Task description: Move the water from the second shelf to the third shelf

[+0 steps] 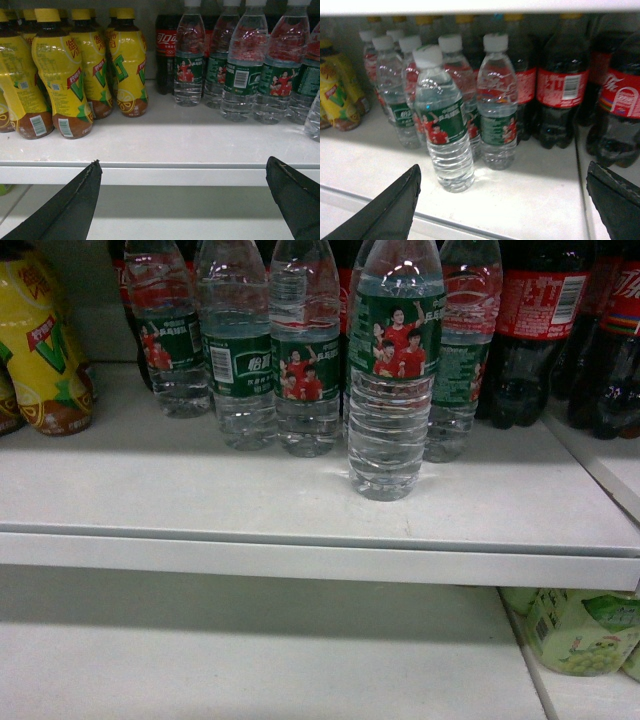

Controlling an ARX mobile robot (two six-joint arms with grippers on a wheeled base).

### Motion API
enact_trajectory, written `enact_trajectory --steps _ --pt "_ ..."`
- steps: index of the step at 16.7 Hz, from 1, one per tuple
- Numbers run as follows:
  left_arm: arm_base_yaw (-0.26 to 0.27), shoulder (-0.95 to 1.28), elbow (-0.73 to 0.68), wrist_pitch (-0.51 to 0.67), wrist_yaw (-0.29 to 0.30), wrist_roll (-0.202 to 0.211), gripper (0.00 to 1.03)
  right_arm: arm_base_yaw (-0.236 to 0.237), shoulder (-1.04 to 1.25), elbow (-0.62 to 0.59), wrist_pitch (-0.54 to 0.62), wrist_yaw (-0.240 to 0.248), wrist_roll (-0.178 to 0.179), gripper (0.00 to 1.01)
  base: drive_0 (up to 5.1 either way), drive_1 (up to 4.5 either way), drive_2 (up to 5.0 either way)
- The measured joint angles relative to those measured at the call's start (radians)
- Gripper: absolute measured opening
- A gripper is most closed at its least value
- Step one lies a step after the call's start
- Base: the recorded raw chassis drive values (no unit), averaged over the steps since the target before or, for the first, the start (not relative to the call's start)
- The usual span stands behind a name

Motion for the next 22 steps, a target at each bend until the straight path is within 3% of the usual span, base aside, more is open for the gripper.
enact_trajectory --steps 3,10,14,17,20,22 --pt "0.0 0.0 0.0 0.0 0.0 0.0 0.98 0.074 0.178 0.04 0.087 0.02 -0.012 0.98 0.0 0.0 0.0" --pt "0.0 0.0 0.0 0.0 0.0 0.0 0.98 0.11 0.339 0.097 0.153 0.03 -0.02 0.98 0.0 0.0 0.0" --pt "0.0 0.0 0.0 0.0 0.0 0.0 0.98 0.105 0.491 0.162 0.191 0.016 -0.018 0.98 0.0 0.0 0.0" --pt "0.0 0.0 0.0 0.0 0.0 0.0 0.98 0.078 0.563 0.257 0.156 -0.03 0.032 0.98 0.0 0.0 0.0" --pt "0.0 0.0 0.0 0.0 0.0 0.0 0.98 0.087 0.627 0.319 0.109 -0.109 0.095 0.98 0.0 0.0 0.0" --pt "0.0 0.0 0.0 0.0 0.0 0.0 0.98 0.098 0.671 0.346 0.088 -0.122 0.117 0.98 0.0 0.0 0.0"
